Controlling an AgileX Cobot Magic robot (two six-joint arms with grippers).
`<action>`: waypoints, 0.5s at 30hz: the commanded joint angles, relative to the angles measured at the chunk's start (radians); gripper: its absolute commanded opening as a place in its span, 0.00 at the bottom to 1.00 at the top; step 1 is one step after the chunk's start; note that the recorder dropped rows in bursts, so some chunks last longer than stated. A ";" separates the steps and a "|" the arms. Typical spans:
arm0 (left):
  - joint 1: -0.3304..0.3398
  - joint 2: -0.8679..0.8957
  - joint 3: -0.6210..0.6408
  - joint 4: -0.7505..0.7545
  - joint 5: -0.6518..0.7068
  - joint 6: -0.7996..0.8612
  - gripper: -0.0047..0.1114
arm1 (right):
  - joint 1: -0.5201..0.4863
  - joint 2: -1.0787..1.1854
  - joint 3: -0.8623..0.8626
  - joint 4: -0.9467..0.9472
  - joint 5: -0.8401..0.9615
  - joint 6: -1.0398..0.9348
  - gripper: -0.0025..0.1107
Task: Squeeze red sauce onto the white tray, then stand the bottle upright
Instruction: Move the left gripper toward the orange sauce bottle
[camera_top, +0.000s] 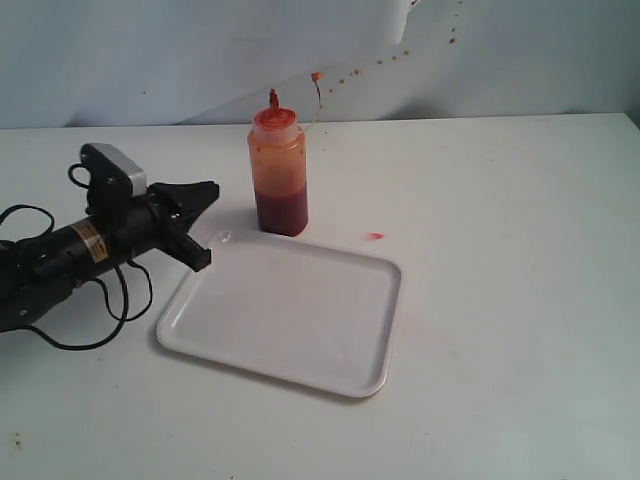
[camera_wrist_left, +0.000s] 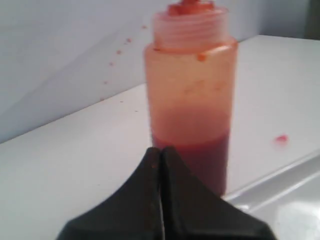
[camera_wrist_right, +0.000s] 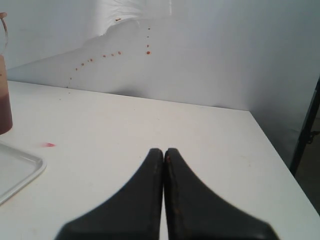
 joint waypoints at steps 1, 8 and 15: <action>0.002 0.058 -0.081 0.188 0.042 -0.013 0.04 | 0.002 -0.003 0.003 -0.007 -0.002 -0.006 0.02; 0.002 0.091 -0.106 0.209 0.072 -0.009 0.04 | 0.002 -0.003 0.003 -0.007 -0.002 -0.006 0.02; 0.002 0.091 -0.106 0.208 0.068 -0.009 0.04 | 0.002 -0.003 0.003 -0.007 -0.002 -0.006 0.02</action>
